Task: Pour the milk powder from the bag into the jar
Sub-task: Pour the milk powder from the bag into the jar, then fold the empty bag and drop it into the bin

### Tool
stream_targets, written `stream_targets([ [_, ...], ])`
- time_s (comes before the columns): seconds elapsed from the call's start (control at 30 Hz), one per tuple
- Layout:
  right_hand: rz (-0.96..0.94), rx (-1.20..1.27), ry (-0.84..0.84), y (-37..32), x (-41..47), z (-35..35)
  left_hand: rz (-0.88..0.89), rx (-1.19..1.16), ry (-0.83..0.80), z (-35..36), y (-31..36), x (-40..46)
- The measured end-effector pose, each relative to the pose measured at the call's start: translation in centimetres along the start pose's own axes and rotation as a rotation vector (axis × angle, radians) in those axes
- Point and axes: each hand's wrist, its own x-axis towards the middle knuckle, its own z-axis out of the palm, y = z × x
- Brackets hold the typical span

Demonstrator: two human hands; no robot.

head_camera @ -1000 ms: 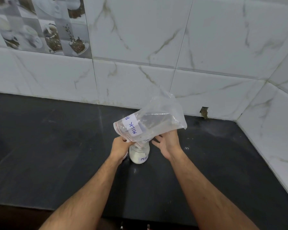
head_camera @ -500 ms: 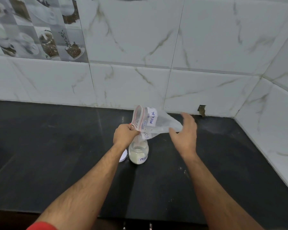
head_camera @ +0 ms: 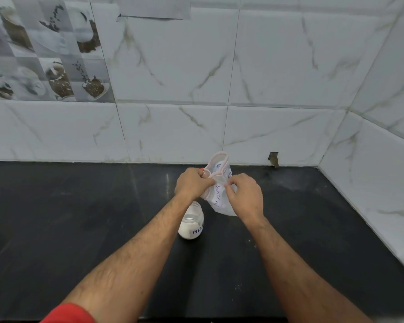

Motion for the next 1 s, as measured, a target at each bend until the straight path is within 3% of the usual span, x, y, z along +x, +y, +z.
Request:
stream_targets([
  [0.4, 0.379, 0.530, 0.174, 3.7, 0.0, -4.2, -0.027, -0.304, -0.092, 0.1, 1.5, 0.7],
  [0.73, 0.447, 0.771, 0.214, 7.5, -1.1, -9.8, -0.008, -0.415, -0.086, 3.5, 0.7, 0.5],
  [1.0, 0.459, 0.901, 0.292, 10.5, -3.2, -14.4, 0.011, -0.503, -0.266, 6.1, 3.0, -1.3],
])
